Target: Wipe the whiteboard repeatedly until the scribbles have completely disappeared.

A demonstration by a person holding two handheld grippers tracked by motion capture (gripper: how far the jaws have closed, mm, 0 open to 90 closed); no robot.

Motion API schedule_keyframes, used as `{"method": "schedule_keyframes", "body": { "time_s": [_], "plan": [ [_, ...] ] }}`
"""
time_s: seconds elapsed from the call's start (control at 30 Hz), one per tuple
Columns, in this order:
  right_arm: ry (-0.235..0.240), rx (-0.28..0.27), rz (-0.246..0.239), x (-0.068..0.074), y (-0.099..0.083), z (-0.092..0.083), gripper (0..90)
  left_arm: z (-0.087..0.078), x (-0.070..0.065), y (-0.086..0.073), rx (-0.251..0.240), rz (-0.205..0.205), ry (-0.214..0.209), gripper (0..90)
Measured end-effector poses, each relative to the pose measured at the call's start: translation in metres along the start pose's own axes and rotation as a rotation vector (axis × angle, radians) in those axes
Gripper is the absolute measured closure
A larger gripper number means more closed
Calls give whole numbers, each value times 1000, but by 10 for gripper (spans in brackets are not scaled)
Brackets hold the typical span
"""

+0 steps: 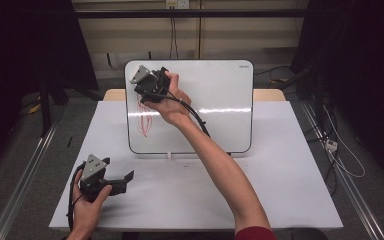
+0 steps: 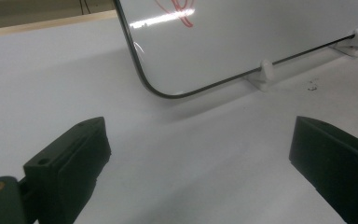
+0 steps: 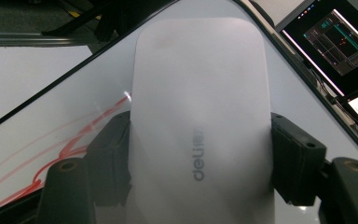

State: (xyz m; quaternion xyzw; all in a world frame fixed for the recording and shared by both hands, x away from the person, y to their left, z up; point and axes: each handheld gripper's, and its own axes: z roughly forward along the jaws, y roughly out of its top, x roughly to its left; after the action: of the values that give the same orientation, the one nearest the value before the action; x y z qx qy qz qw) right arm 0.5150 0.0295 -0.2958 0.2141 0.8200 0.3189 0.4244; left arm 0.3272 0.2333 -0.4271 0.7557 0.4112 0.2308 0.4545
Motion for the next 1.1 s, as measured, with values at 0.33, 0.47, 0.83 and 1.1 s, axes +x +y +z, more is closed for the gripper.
{"method": "schedule_keyframes", "body": {
  "time_s": [0.33, 0.47, 0.83, 1.1],
  "plan": [
    [-16, 20, -35, 14, -4, -2, 314, 0, -1, 1, 0, 2, 1, 46],
    [-3, 18, -48, 21, -9, -2, 314, 0, -1, 0, 3, 5, 2, 46],
    [65, 14, -135, 53, -30, -8, 314, 2, -3, 0, 8, 7, 4, 46],
    [93, 15, -137, 59, -34, -10, 313, 4, -4, 0, 17, 16, 0, 46]
  ]
}}
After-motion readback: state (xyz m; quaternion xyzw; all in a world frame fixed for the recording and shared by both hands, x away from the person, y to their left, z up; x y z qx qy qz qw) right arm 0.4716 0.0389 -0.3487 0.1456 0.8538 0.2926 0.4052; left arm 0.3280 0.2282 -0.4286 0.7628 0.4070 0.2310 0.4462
